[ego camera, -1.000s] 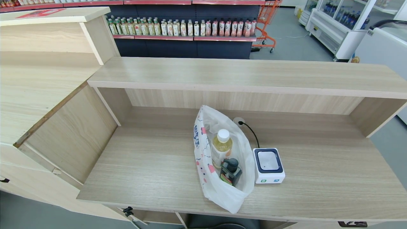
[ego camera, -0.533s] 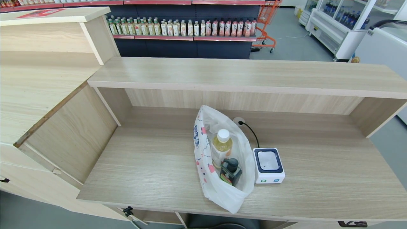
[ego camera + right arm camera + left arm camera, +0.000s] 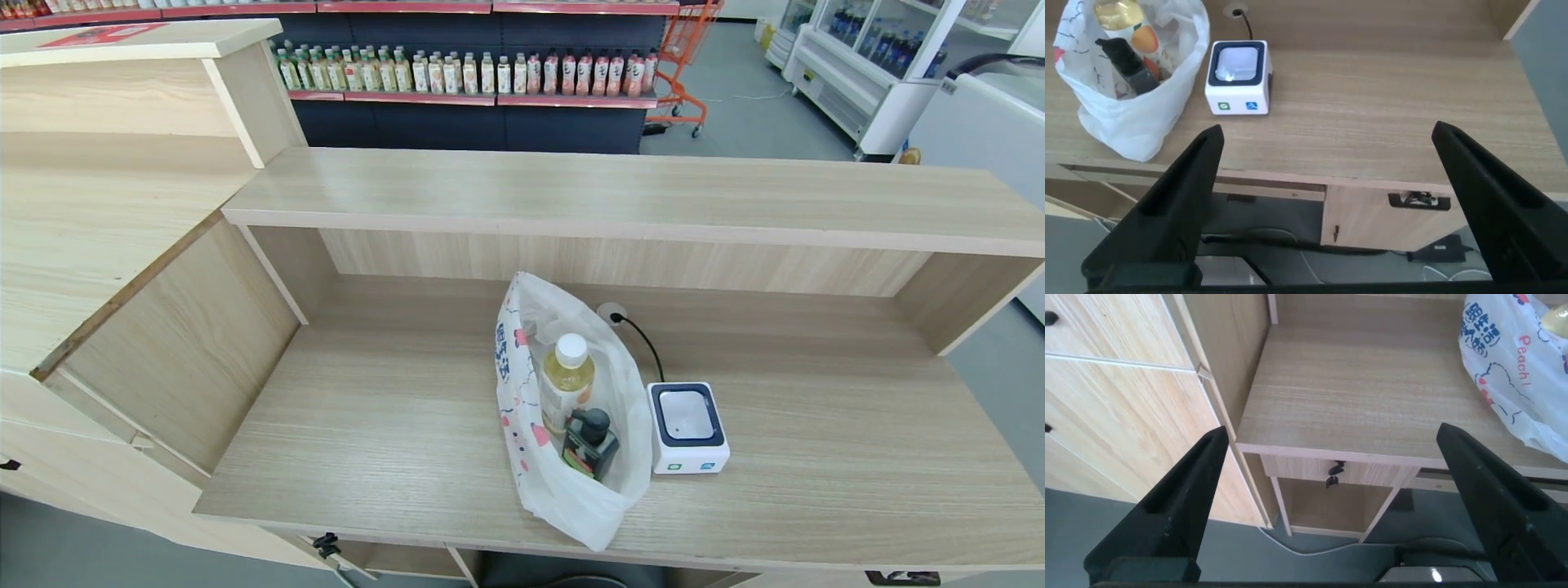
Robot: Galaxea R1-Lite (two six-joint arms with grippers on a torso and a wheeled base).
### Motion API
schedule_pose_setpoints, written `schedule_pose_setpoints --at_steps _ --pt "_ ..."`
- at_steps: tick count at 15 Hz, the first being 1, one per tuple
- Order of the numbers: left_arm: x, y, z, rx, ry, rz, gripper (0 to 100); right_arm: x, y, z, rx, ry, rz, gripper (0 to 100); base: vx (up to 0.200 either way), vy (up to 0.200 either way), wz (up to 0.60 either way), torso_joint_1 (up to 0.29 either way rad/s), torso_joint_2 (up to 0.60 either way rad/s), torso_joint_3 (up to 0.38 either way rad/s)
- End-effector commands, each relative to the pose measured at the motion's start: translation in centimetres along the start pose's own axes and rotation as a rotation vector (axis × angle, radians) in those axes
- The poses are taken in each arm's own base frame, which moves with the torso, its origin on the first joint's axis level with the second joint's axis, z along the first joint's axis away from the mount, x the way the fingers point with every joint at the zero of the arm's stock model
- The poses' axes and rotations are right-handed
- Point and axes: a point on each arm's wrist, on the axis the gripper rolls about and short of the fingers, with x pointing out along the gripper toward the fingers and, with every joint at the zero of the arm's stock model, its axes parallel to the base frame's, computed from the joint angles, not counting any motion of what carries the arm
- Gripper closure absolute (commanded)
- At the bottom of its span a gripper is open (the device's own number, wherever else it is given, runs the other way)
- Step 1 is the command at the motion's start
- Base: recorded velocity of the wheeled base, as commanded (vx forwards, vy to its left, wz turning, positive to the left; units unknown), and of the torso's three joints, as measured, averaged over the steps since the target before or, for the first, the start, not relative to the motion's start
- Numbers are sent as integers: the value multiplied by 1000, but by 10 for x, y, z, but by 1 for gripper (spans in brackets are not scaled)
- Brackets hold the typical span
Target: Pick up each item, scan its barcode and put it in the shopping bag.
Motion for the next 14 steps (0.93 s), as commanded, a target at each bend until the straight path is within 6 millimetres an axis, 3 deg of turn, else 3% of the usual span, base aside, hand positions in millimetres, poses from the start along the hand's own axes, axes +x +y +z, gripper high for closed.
schedule_pose_setpoints --at_steps 1,5,8,14 --pt "0 0 0 1 0 2 0 0 0 0 5 4 2 0 0 -200 0 7 2 2" --pt "0 0 0 -2 0 2 0 0 0 0 4 4 2 0 0 -200 0 7 4 4" --pt "0 0 0 3 3 0 0 0 0 0 1 4 2 0 0 0 0 0 0 0" --pt "0 0 0 -3 0 2 0 0 0 0 -1 4 2 0 167 0 0 0 2 2"
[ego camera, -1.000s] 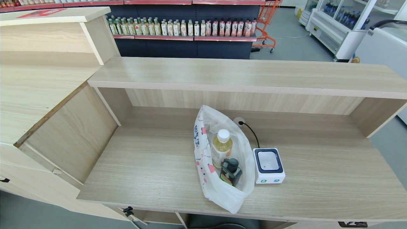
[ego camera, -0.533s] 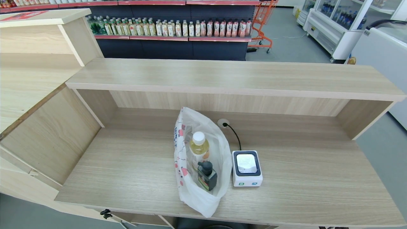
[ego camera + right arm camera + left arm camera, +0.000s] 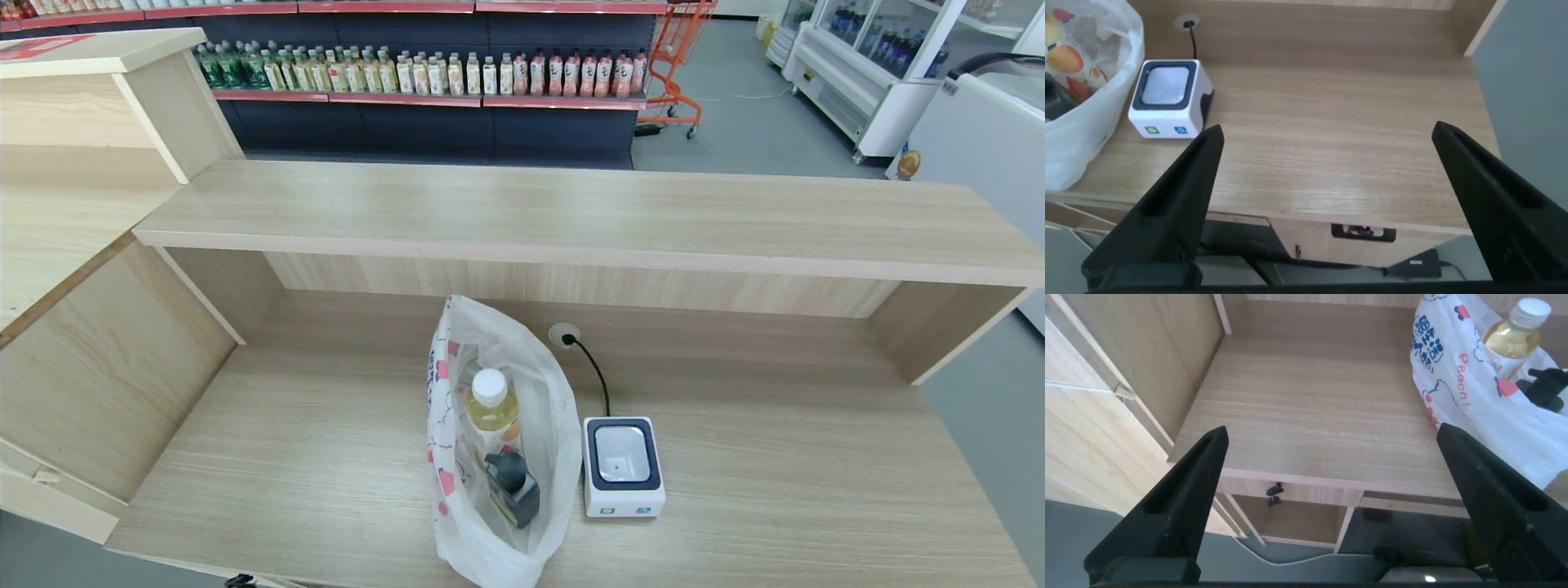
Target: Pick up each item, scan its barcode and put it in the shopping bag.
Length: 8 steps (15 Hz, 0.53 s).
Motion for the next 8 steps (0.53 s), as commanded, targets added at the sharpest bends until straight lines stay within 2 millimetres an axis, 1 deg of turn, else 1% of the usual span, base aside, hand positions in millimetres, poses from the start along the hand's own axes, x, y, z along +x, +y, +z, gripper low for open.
schedule_pose_setpoints --at_steps 1,2,3,8 --pt "0 0 -1 -1 -1 2 0 0 0 0 1 3 4 0 0 0 0 0 0 0" --pt "0 0 0 -1 -2 2 0 0 0 0 0 3 4 0 0 0 0 0 0 0" --pt "0 0 0 -1 -2 2 0 0 0 0 1 3 4 100 0 0 0 0 0 0" --pt "0 0 0 -1 -2 2 0 0 0 0 1 3 4 100 0 0 0 0 0 0"
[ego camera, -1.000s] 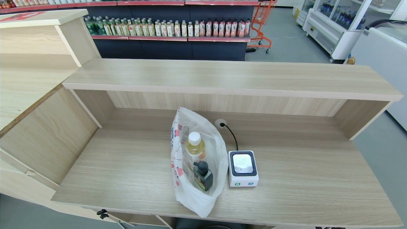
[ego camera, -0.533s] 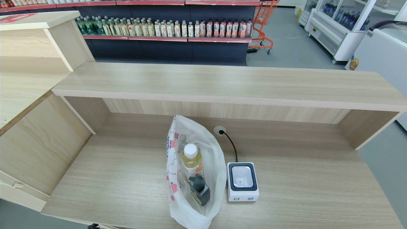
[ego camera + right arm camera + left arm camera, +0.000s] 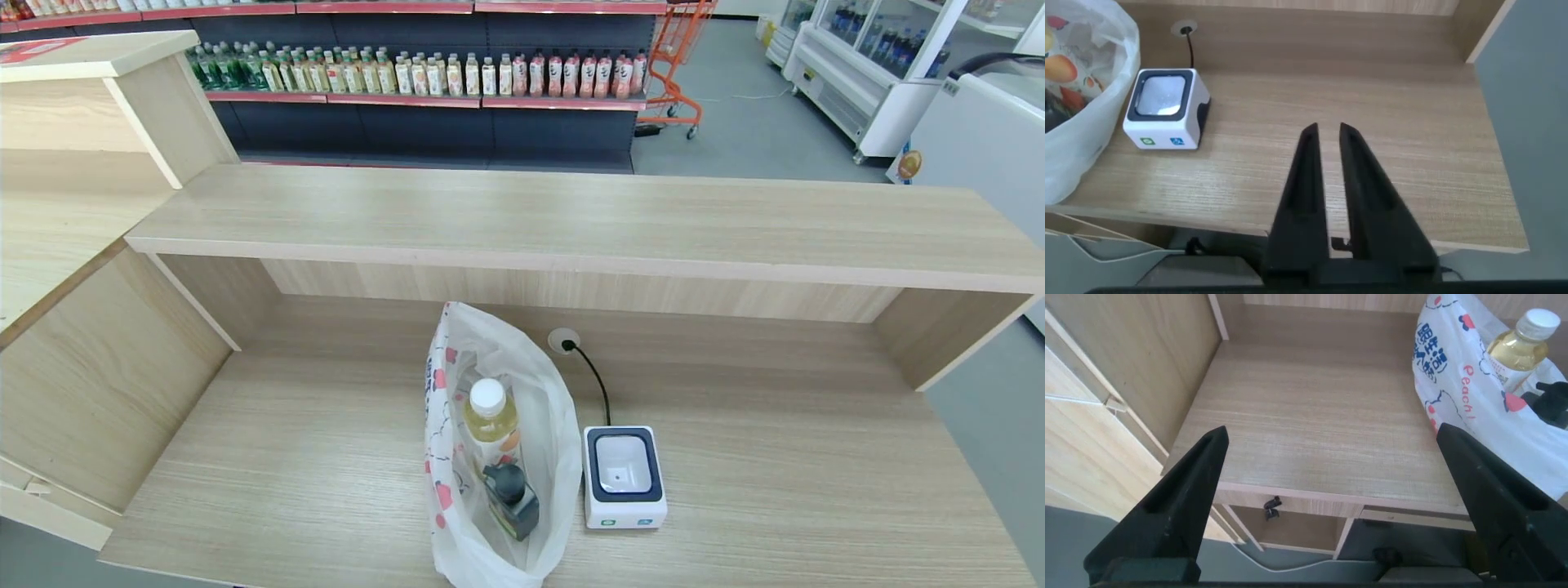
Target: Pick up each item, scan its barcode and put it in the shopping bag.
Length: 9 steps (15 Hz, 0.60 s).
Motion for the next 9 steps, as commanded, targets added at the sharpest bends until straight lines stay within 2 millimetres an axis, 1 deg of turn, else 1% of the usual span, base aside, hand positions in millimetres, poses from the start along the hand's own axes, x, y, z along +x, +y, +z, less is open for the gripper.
schedule_pose_setpoints --at_steps 1,9 --pt "0 0 0 0 -1 0 0 0 0 0 4 2 0 100 0 0 0 0 0 0" --pt "0 0 0 0 -1 0 0 0 0 0 5 2 0 100 0 0 0 0 0 0"
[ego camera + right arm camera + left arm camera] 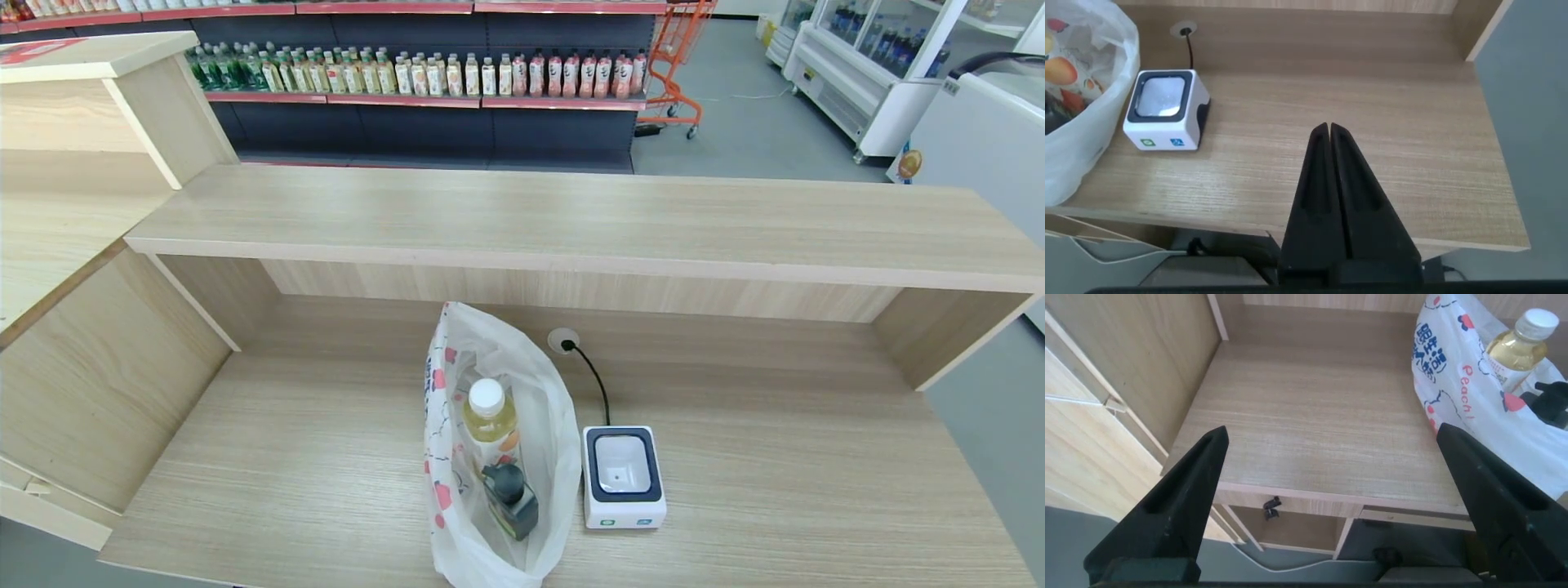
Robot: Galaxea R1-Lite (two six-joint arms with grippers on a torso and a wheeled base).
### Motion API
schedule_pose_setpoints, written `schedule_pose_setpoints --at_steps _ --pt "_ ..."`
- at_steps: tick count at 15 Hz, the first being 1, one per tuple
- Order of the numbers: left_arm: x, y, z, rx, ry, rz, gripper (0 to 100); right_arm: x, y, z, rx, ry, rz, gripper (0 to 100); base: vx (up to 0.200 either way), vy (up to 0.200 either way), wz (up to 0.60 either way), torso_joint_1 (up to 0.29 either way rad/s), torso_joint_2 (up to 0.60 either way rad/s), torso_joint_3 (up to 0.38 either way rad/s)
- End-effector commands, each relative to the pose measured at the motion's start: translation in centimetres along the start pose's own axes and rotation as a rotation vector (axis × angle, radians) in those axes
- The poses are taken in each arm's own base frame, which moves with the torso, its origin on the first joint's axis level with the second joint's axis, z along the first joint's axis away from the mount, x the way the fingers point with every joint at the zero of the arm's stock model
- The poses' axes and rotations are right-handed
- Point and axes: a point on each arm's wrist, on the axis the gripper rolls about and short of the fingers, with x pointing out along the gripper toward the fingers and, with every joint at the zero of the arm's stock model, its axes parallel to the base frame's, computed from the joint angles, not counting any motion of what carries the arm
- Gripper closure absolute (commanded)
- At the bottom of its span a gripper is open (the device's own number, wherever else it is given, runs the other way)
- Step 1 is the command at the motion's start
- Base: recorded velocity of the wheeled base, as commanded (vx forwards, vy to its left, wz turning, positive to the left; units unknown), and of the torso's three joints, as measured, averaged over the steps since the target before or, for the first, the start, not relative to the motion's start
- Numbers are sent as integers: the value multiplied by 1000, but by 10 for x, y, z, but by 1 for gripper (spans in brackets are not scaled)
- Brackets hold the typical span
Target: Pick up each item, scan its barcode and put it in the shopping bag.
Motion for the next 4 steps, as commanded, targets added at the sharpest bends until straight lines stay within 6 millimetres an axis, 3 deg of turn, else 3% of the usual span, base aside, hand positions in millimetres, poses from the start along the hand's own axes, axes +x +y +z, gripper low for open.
schedule_pose_setpoints --at_steps 1,4 --pt "0 0 0 0 0 0 0 0 0 0 -2 2 0 100 0 0 0 0 0 0" --pt "0 0 0 0 0 0 0 0 0 0 -5 2 0 100 0 0 0 0 0 0"
